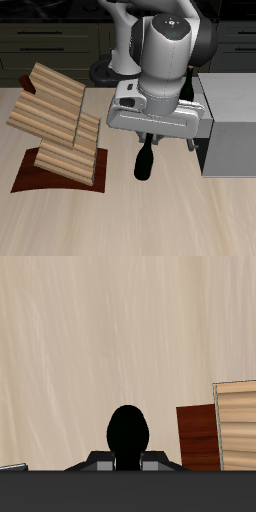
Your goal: Place the wine bottle from the table into the top drawer
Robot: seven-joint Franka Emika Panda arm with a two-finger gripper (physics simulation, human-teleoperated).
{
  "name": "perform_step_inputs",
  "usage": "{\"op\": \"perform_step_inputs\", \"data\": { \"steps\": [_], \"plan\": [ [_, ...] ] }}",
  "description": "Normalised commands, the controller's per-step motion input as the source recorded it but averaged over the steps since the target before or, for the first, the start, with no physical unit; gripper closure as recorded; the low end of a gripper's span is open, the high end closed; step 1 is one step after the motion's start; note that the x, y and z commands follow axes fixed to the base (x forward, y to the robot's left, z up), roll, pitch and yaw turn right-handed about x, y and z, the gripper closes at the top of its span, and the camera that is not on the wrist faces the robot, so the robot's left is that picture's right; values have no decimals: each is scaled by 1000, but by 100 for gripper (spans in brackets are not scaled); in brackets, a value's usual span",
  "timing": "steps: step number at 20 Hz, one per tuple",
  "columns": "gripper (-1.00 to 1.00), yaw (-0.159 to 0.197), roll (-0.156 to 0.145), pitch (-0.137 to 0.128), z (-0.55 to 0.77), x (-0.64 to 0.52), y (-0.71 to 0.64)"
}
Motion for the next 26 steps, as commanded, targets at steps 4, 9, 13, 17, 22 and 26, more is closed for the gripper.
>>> {"op": "perform_step_inputs", "data": {
  "steps": [4, 9, 13, 17, 22, 26],
  "plan": [
    [100, 26, 6, -75, 514, -168, 63],
    [100, 23, -6, -73, 524, -152, 12],
    [100, 28, -1, -90, 614, -196, 32],
    [100, -1, 2, -67, 522, -170, 69],
    [100, 16, 4, -44, 321, -101, 12],
    [100, -9, -7, -35, 263, -139, -86]
  ]
}}
